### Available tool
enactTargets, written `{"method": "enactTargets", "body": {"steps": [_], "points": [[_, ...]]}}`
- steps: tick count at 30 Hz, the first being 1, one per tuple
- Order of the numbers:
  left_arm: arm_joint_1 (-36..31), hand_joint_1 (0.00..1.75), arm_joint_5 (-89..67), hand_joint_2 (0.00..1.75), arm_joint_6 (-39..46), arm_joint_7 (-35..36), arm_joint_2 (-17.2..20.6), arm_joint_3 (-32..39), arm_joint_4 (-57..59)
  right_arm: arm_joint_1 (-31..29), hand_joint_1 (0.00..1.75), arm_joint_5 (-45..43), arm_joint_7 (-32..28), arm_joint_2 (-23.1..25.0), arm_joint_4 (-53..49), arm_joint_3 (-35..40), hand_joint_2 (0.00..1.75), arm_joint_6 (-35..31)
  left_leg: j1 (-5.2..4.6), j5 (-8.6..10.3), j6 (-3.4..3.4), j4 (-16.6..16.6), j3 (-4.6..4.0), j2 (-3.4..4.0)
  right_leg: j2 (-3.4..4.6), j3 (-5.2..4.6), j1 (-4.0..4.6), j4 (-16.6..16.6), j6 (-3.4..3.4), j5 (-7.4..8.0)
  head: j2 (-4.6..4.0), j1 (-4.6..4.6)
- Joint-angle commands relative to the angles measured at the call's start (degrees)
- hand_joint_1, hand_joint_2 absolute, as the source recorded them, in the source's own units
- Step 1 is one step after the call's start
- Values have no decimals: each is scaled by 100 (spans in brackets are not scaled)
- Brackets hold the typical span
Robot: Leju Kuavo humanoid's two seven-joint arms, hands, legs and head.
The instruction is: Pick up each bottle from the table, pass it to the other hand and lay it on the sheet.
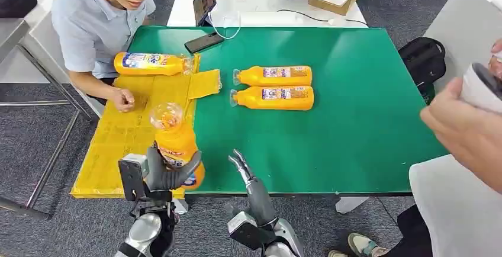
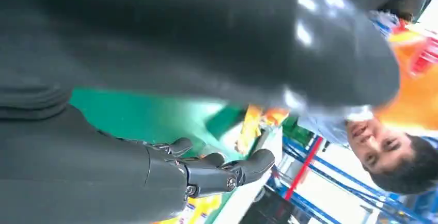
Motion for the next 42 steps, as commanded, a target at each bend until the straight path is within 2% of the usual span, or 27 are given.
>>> {"method": "enactTargets", "body": {"steps": [1, 4, 7, 11, 12, 13, 16, 21, 24, 26, 33, 34, 35, 36, 37, 39, 42], "points": [[-718, 175, -303, 175, -590, 66, 332, 1109, 1310, -11, 0, -267, 4, -4, 114, -731, 0, 261, 6, 0, -10, -6, 15, 3, -2, 16, 7, -6, -13, 0, 0, 0], [-770, 175, -309, 175, -862, 201, 395, 1101, 1209, -38, 0, -305, 4, 10, 163, -798, 0, 296, 9, 0, -11, -1, 10, 2, -7, 12, 10, -3, -14, -1, 0, -2], [-1030, 175, -1197, 175, -993, 528, 748, 892, 1497, -95, 0, -324, 4, 47, 298, -941, 0, 325, 7, 0, -11, -3, 12, -1, -8, 13, 8, -1, -14, -4, 0, -2], [-2007, 175, -3804, 175, -582, 1484, 955, 257, 3515, -190, 0, -298, 4, 179, 523, -1072, 0, 495, 2, 7, -9, -8, 12, -8, -14, 14, 3, -2, -10, 0, 0, 0], [-2206, 150, -4141, 175, -629, 1639, 895, 190, 3953, -216, 0, -265, 4, 216, 568, -1075, 0, 536, 7, 9, -13, -10, 19, -13, -21, 23, 8, -5, -16, 0, 0, 0], [-2280, 159, -4218, 175, -656, 1650, 851, 180, 4120, -230, 0, -252, 4, 242, 599, -1082, 0, 536, 3, 9, -9, -9, 17, -13, -18, 21, 3, -4, -11, 0, 0, 0], [-2666, 161, -4843, 175, -1041, 2044, 714, -85, 4855, -268, 0, -198, 4, 332, 721, -1061, 0, 699, 2, 4, -8, -8, 28, 4, 0, 24, 3, -1, -10, 3, 0, 0], [-2957, 152, -5600, 175, -1396, 2580, 582, -478, 5299, -277, 0, -161, 4, 397, 908, -1078, 0, 789, 3, 5, -12, -6, 47, 8, 1, 37, 4, 8, -12, 3, 0, 0], [-3006, 148, -5693, 175, -1621, 2630, 512, -519, 5373, -294, 0, -163, 4, 419, 980, -1085, 0, 827, 3, 6, -13, -8, 51, 10, 2, 37, 4, 9, -11, 3, 0, -2], [-3026, 77, -5731, 175, -1739, 2652, 480, -545, 5413, -303, 0, -155, 4, 435, 1013, -1084, 0, 829, 6, 5, -15, -5, 52, 13, 5, 37, 7, 11, -12, 3, 0, -2], [-3026, 77, -5731, 175, -1739, 2652, 480, -545, 5413, -303, 0, -155, 4, 435, 1013, -1084, 0, 829, 3, 6, -15, -7, 52, 18, 11, 35, 4, 15, -11, 4, 0, 0], [-3011, 19, -5696, 175, -1790, 2652, 435, -502, 5412, -312, 0, -158, 4, 445, 1043, -1096, 0, 818, 3, 6, -14, -6, 51, 18, 11, 33, 4, 16, -10, 4, 0, -2], [-2976, 0, -5621, 175, -1791, 2598, 403, -377, 5376, -315, 0, -164, 4, 451, 1050, -1102, 0, 814, 6, 7, -17, -8, 52, 21, 12, 35, 8, 12, -14, 7, 0, -2], [-2850, 0, -5244, 175, -1663, 2322, 313, -26, 5227, -309, 0, -175, 4, 462, 1052, -1123, 0, 765, 3, 8, -17, -7, 52, 16, 9, 36, 4, 15, -10, 4, 0, 0], [-2742, 0, -4680, 175, -1830, 1934, 183, 455, 5197, -286, 0, -206, 4, 455, 1053, -1128, 0, 735, 6, 9, -19, -8, 51, 19, 10, 34, 7, 13, -14, 6, 0, 0], [-2502, 0, -3849, 175, -2223, 1202, 65, 991, 4914, -262, 0, -244, 4, 436, 1062, -1118, 0, 693, 2, 7, -18, -12, 58, 18, 10, 40, 4, 11, -11, 4, 0, 0], [-1887, 0, -2219, 175, -2870, 66, -229, 1727, 3911, -233, 0, -319, 4, 378, 1067, -1070, 0, 572, 3, 8, -18, -19, 64, 11, 2, 52, 5, -1, -13, 4, 0, -2]]}}
